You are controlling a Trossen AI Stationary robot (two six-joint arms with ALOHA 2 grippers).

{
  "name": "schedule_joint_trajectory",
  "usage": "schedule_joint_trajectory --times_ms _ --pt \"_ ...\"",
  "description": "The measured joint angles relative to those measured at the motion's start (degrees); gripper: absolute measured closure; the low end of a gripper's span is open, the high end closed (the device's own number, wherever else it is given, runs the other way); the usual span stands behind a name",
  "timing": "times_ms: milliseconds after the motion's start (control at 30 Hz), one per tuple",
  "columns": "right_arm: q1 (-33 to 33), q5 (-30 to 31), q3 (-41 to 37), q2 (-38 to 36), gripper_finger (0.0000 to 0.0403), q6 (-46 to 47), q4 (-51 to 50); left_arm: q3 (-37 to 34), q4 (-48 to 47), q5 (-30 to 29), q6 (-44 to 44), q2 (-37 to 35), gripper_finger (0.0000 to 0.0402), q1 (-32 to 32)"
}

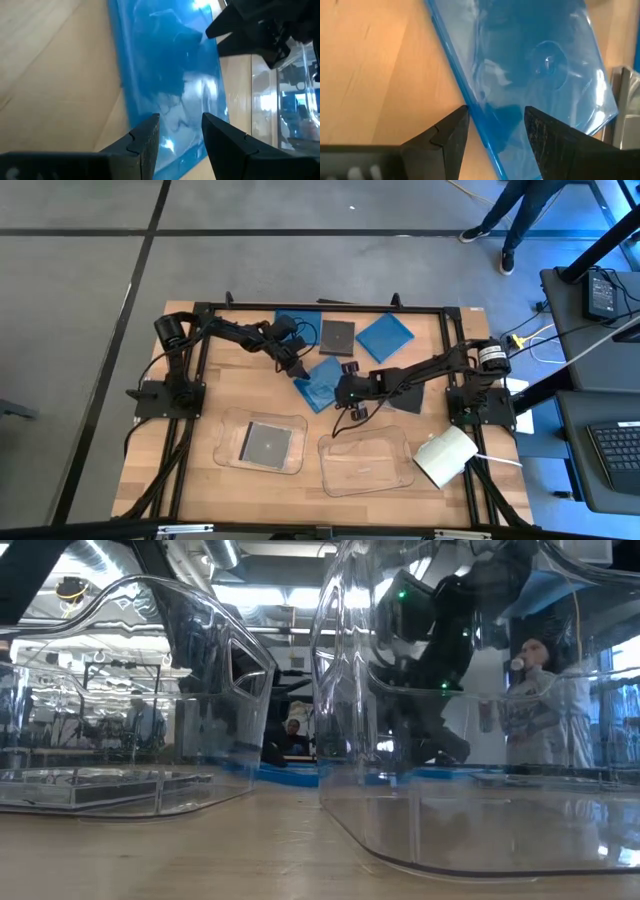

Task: Pick & place jewel cases by type
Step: Put the bottom blue CD case into the right transparent bin

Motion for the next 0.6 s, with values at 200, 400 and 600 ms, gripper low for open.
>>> schedule_joint_trajectory --times_ms 200,400,600 --pt "-0.13 -0.15 -0.12 0.11 0.0204 -0.51 1.95 -0.07 -0.41 -2.76 -0.38 0.07 0.0258 0.48" --pt "-0.24 -0.31 -0.14 0.17 0.0204 -0.98 1.89 1.21 -1.60 -3.72 3.06 -1.25 0.0258 1.91" --pt "-0.25 -0.34 -0.17 0.19 0.0204 0.14 1.87 2.58 -0.73 -7.21 7.91 -4.45 0.0258 3.15"
